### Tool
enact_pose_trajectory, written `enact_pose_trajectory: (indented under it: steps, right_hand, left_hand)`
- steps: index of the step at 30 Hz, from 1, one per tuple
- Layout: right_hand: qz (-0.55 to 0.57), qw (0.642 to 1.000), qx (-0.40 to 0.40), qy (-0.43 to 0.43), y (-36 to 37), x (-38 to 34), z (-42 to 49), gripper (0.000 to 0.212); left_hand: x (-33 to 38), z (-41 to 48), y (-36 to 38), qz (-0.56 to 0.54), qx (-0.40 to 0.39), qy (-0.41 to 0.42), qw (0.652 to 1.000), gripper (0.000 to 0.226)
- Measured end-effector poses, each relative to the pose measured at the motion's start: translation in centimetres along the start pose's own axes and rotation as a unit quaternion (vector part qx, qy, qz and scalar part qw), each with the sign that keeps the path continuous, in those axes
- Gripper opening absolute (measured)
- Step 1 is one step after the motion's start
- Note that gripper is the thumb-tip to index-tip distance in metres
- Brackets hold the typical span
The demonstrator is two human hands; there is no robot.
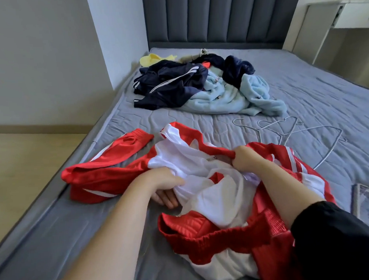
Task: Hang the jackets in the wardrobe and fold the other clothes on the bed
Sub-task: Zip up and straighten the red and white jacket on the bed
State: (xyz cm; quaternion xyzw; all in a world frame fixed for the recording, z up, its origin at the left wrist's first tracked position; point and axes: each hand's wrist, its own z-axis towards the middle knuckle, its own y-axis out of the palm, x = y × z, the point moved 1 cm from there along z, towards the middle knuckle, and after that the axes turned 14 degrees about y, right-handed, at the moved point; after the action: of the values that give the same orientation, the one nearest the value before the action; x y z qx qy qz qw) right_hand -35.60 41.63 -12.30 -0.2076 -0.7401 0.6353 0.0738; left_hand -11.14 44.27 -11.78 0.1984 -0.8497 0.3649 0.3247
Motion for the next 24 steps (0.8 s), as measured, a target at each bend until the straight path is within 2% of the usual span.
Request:
enact_pose_trajectory:
  steps: [1,3,5,7,8,9,10,11,13,15,17,19,21,22,23,24]
  right_hand:
    - [-0.019,0.999,-0.017,-0.030,-0.4,-0.7,-0.1,0.028]
    - [-0.043,0.996,-0.056,-0.059,-1.0,-1.3,-0.2,0.043]
    - [-0.055,0.992,-0.095,-0.068,-1.6,-1.0,-0.5,0.045]
    - [-0.080,0.988,-0.113,-0.071,-2.1,-0.4,-0.8,0.048]
    - [-0.091,0.985,-0.128,-0.074,-2.3,-0.2,-1.0,0.049]
    - [-0.094,0.981,-0.148,-0.077,-2.4,-0.2,-1.2,0.052]
    - [-0.081,0.979,-0.174,-0.068,-2.3,-0.2,-1.3,0.060]
    - [-0.058,0.977,-0.196,-0.052,-2.0,-0.3,-1.4,0.071]
    - [-0.059,0.971,-0.226,-0.044,-1.4,-0.9,-2.0,0.080]
    - [-0.116,0.960,-0.241,-0.077,-0.6,-1.5,-2.0,0.070]
    - [-0.169,0.952,-0.235,-0.098,-0.3,-2.0,-2.1,0.049]
    - [-0.173,0.961,-0.200,-0.082,-0.6,-2.4,-1.7,0.036]
    - [-0.132,0.978,-0.155,-0.043,-1.3,-2.6,-1.3,0.025]
    - [-0.090,0.988,-0.123,-0.022,-1.8,-2.8,-1.2,0.022]
    - [-0.025,0.997,-0.069,-0.003,-2.2,-2.9,-1.0,0.019]
    - [0.069,0.997,0.017,0.019,-2.7,-3.0,-0.9,0.018]
  left_hand:
    - [0.9,-0.4,-0.7,0.016,-0.012,0.021,1.000,0.043]
    - [2.4,-1.2,-2.0,-0.025,-0.018,0.080,0.996,0.050]
    - [3.6,-1.7,-3.3,-0.113,0.034,0.155,0.981,0.047]
    - [4.0,-1.0,-4.5,-0.185,0.192,0.220,0.938,0.033]
    - [3.8,-0.3,-4.8,-0.166,0.286,0.235,0.914,0.025]
    - [3.2,0.6,-5.0,-0.078,0.357,0.234,0.901,0.019]
    - [2.4,1.5,-4.7,0.025,0.382,0.216,0.898,0.014]
    - [1.1,2.5,-3.9,0.096,0.362,0.185,0.909,0.030]
    - [-1.6,4.0,-2.1,0.107,0.279,0.091,0.950,0.074]
    - [-3.1,4.8,-1.1,0.125,0.266,0.028,0.955,0.085]
    - [-3.4,5.5,-1.3,0.154,0.255,0.025,0.954,0.064]
    - [-3.3,5.4,-2.1,0.152,0.194,0.048,0.968,0.026]
    - [-3.5,4.6,-3.1,0.137,0.143,0.048,0.979,0.020]
    - [-3.7,4.2,-3.9,0.118,0.153,0.044,0.980,0.023]
    - [-3.9,3.8,-4.8,0.092,0.195,0.052,0.975,0.024]
    - [-3.7,3.4,-5.8,0.060,0.261,0.072,0.961,0.020]
